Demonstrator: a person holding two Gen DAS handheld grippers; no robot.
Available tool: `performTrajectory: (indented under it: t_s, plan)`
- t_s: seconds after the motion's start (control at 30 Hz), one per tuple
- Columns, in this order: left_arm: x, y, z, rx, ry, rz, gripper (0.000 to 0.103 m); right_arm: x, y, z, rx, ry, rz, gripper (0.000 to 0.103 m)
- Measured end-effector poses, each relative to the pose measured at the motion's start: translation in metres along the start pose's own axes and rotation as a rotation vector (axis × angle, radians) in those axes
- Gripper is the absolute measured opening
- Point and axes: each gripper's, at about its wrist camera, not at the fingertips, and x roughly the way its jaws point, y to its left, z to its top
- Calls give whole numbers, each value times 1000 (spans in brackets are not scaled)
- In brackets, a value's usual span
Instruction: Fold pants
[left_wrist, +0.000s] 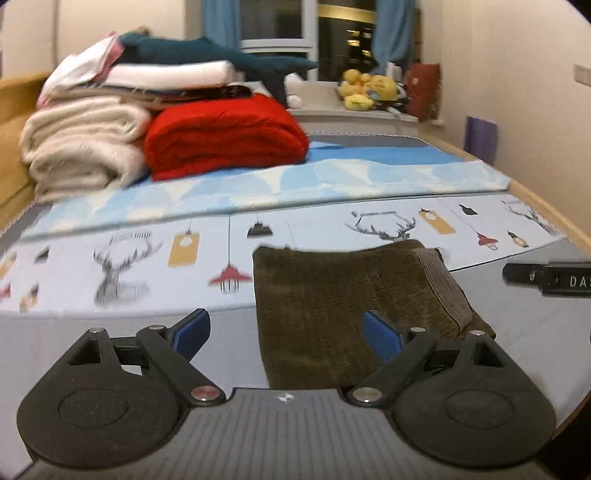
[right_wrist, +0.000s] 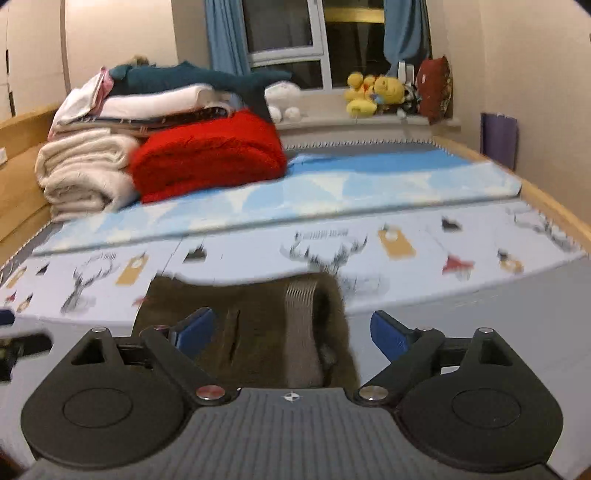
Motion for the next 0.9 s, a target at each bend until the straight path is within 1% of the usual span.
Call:
performTrajectory:
  t_s: [0.03,0.07,0.1,0.17,0.23,0.3,0.37,0.43,0.57,0.9]
  plan:
    - [1,0,-6,-11,36,-10,93,-4,3,-2,4,-17,25,92]
    - [9,-4,-10,-12,104,-31,93,-7,9,-5,-4,-41,29,93]
    - [16,-7,-12,-11,134,-42,93,-7,16,-7,-28,-44,12,94]
    - [25,-7,-10,-4,122,-22,93,3,27,-10,-94,-12,-30,95]
    - [35,-6,-10,7,127,10,93,13,33,-13,-121,22,-34,95]
    - [47,-1,-9,-22,170,34,93,22,36,-14,-134,57,-47,94]
    - [57,5,-10,-76,222,37,93,27,36,-15,-129,79,-65,94]
    - [61,10,-11,-102,251,35,93,29,34,-16,-100,95,-65,94]
    - [62,10,-12,-88,253,44,93,34,28,-18,-58,121,-50,94]
    - [67,5,-12,-82,274,24,93,38,30,-19,-81,137,-45,94]
